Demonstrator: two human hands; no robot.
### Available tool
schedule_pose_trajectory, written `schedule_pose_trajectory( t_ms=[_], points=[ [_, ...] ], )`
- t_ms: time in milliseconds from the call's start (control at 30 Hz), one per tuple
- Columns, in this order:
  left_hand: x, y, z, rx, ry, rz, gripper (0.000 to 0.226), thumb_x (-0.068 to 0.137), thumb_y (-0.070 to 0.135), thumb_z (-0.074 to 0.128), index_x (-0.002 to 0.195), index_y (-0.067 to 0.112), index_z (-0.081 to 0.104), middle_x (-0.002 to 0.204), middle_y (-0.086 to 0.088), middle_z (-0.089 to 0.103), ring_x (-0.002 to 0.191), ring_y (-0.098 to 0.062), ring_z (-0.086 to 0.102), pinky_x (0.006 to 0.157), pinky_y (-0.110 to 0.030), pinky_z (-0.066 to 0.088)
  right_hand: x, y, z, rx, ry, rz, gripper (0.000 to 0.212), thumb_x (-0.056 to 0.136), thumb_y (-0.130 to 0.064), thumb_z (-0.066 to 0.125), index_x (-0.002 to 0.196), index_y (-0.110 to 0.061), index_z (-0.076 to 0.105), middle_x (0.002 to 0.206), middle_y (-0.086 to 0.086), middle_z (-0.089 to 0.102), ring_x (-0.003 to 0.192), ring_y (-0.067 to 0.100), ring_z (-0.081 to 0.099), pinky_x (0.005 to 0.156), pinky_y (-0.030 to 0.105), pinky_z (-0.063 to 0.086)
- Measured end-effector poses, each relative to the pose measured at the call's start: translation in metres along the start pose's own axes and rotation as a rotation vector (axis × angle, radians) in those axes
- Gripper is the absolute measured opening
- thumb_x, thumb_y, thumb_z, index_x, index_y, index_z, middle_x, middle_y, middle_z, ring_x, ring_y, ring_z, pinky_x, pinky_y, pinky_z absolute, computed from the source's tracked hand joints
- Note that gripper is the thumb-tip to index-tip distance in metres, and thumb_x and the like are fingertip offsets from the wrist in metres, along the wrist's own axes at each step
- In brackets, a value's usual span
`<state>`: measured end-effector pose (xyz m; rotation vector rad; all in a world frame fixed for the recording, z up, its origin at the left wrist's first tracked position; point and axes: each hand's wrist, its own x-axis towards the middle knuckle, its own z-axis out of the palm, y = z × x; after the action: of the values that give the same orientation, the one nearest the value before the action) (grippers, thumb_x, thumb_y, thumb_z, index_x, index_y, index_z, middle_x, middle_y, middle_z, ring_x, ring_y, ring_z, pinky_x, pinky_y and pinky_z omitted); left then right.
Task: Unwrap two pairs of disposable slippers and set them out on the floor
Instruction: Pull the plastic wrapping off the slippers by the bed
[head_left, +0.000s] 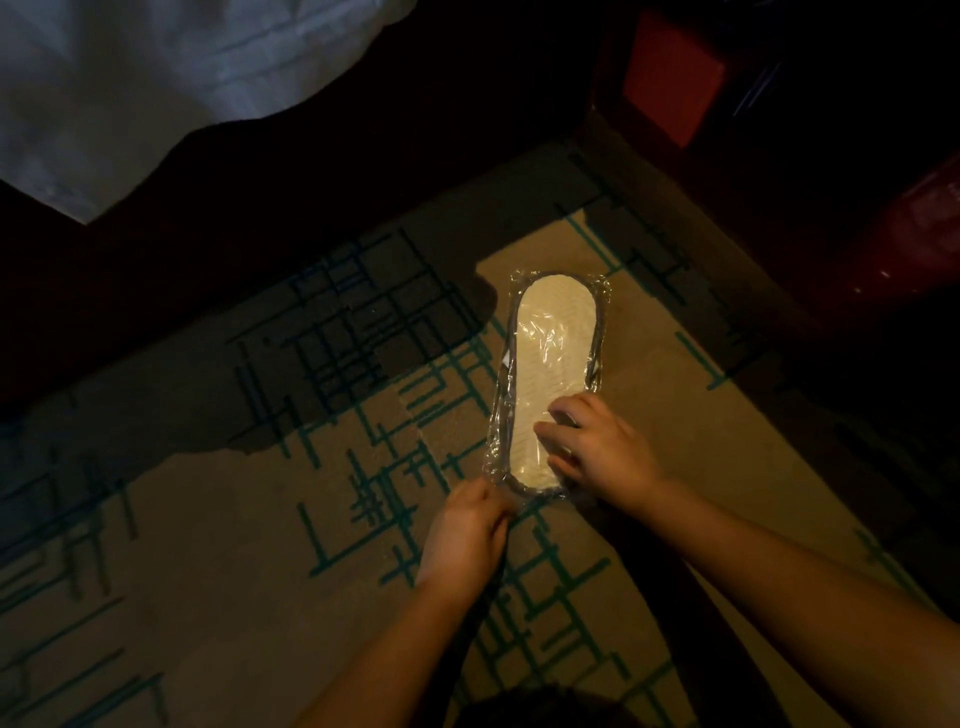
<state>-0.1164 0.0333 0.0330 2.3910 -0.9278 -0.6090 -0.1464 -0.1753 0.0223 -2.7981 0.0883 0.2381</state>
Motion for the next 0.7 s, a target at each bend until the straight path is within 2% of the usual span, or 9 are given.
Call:
schedule_pose_trajectory(
  t_ms=[133,233,367,433,467,500,533,600,700],
  points=[
    [-0.010,-0.005,-0.002,0.178,-0.045,0.166,0.025,0.089,0.026,0.046,0.096,0.019,0.069,0.100,0.000,0.063,0.095,-0.014,0.057,0.084,-0.025,0.048,0.005,0.003,-0.003,0.024,0.010,-0.034,0.040,0.080,-0.025,0.067,0.119,-0.025,0.058,0.131,0.006,0.051,0.121,0.024,0.044,0.090,0.037,0.046],
    [-0.020,-0.006,-0.003,0.258,-0.067,0.233,0.024,0.084,0.028,0.048,0.085,0.020,0.071,0.096,0.000,0.066,0.094,-0.015,0.060,0.083,-0.031,0.054,0.012,0.009,-0.006,0.055,-0.025,-0.008,0.049,0.083,-0.029,0.062,0.130,-0.027,0.050,0.143,0.004,0.041,0.133,0.022,0.034,0.103,0.041,0.039],
    [-0.026,0.003,-0.001,0.172,0.140,0.213,0.026,0.079,0.031,0.049,0.099,0.024,0.064,0.099,0.003,0.064,0.098,-0.007,0.051,0.084,-0.026,0.046,0.009,0.009,-0.001,0.072,-0.146,0.023,0.071,0.081,-0.042,0.062,0.143,-0.036,0.026,0.158,-0.003,0.014,0.146,0.018,0.008,0.114,0.044,0.020],
    [-0.015,0.016,0.001,0.220,0.153,0.200,0.041,0.078,0.033,0.049,0.118,0.025,0.054,0.114,0.000,0.063,0.110,-0.009,0.045,0.093,-0.030,0.043,0.001,0.006,0.006,0.086,-0.181,0.018,0.080,0.081,-0.048,0.061,0.145,-0.039,0.015,0.159,-0.008,-0.004,0.146,0.016,-0.007,0.115,0.043,0.009],
    [-0.009,0.020,0.003,0.273,0.071,0.179,0.053,0.080,0.036,0.048,0.131,0.026,0.042,0.131,-0.003,0.055,0.125,-0.014,0.040,0.104,-0.037,0.036,-0.004,0.004,0.010,0.074,-0.188,0.010,0.083,0.081,-0.050,0.059,0.146,-0.039,0.010,0.157,-0.009,-0.011,0.144,0.014,-0.013,0.115,0.043,0.004],
    [-0.005,0.022,0.007,0.319,-0.038,0.148,0.063,0.082,0.039,0.045,0.141,0.029,0.026,0.147,-0.005,0.038,0.139,-0.019,0.027,0.113,-0.043,0.019,-0.008,0.004,0.013,0.051,-0.191,0.004,0.086,0.081,-0.052,0.059,0.146,-0.039,0.006,0.154,-0.010,-0.018,0.142,0.013,-0.019,0.115,0.042,0.000],
    [-0.003,0.021,0.011,0.337,-0.169,0.105,0.069,0.084,0.041,0.042,0.145,0.033,0.010,0.157,-0.005,0.018,0.146,-0.021,0.009,0.115,-0.046,0.001,-0.012,0.004,0.015,0.023,-0.192,0.000,0.088,0.080,-0.052,0.059,0.147,-0.038,0.003,0.151,-0.010,-0.021,0.140,0.011,-0.022,0.115,0.041,-0.003],
    [-0.009,0.012,0.023,0.405,-0.303,0.064,0.071,0.087,0.046,0.036,0.144,0.037,-0.006,0.159,-0.001,-0.013,0.144,-0.018,-0.017,0.109,-0.050,-0.016,-0.019,0.007,0.017,-0.018,-0.187,0.004,0.092,0.079,-0.051,0.061,0.146,-0.038,0.000,0.151,-0.010,-0.024,0.139,0.010,-0.025,0.114,0.040,-0.007],
    [-0.028,-0.004,0.033,0.448,-0.336,0.036,0.071,0.088,0.052,0.027,0.138,0.040,-0.022,0.154,0.004,-0.028,0.139,-0.016,-0.028,0.106,-0.053,-0.022,-0.025,0.012,0.018,-0.031,-0.193,0.021,0.098,0.077,-0.051,0.063,0.143,-0.042,-0.009,0.152,-0.011,-0.025,0.138,0.009,-0.026,0.113,0.039,-0.010]
  ],
)
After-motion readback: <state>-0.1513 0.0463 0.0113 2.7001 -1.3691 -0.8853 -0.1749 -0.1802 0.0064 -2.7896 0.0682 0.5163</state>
